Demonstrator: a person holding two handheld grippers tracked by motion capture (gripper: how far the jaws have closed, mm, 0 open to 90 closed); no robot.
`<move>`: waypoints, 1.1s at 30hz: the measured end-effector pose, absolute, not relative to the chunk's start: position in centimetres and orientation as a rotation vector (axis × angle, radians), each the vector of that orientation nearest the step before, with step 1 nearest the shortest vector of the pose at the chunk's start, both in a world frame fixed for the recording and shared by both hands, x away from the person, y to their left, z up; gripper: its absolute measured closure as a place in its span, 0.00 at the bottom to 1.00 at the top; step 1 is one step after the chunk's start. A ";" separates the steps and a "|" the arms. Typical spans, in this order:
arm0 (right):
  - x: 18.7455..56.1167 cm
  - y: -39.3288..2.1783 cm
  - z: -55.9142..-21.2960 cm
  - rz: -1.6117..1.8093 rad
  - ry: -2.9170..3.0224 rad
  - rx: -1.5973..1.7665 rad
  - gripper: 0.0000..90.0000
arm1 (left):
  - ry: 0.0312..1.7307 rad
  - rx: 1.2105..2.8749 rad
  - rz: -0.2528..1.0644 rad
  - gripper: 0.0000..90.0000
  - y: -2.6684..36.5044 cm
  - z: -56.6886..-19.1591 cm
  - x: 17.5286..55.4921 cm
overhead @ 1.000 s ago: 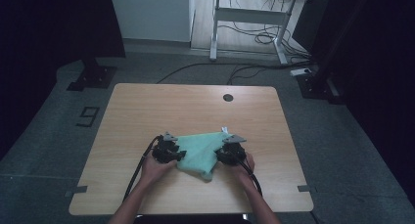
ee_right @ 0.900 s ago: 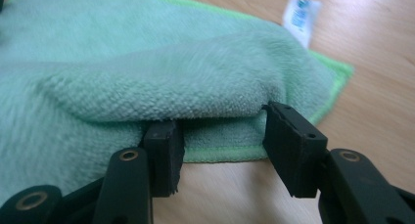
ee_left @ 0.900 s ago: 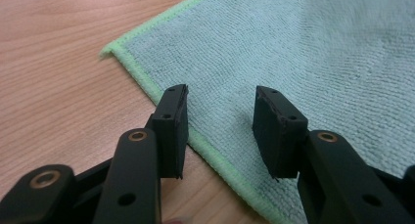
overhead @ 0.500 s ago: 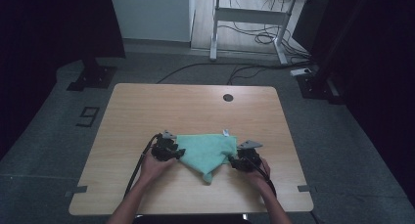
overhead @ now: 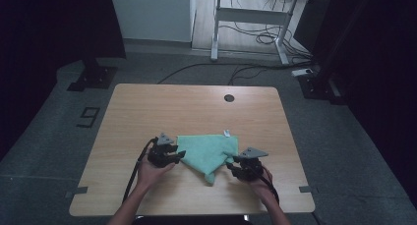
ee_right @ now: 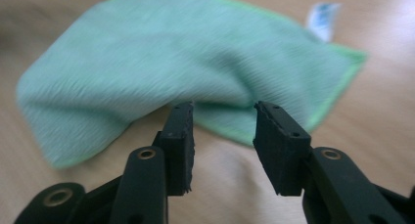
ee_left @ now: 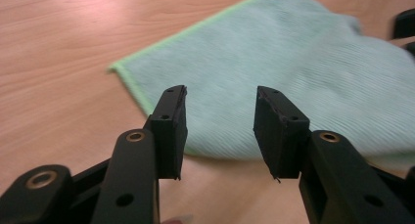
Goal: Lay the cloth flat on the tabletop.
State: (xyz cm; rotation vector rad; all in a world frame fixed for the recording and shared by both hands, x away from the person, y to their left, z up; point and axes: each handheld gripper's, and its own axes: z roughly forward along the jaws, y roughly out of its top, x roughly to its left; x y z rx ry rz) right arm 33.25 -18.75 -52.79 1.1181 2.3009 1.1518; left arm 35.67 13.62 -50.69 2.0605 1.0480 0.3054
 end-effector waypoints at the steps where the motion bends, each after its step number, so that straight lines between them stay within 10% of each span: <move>1: 33.2 -18.5 -53.1 1.153 2.318 1.108 0.66 | 1.037 2.066 0.301 0.63 13.5 -50.7 35.3; 18: 36.3 -13.9 -54.9 1.121 2.367 1.051 0.58 | 1.054 2.128 0.151 0.60 10.9 -53.7 38.0; 33: 37.0 -14.6 -54.7 1.084 2.349 1.088 0.96 | 1.071 2.117 0.128 0.62 11.4 -53.8 38.4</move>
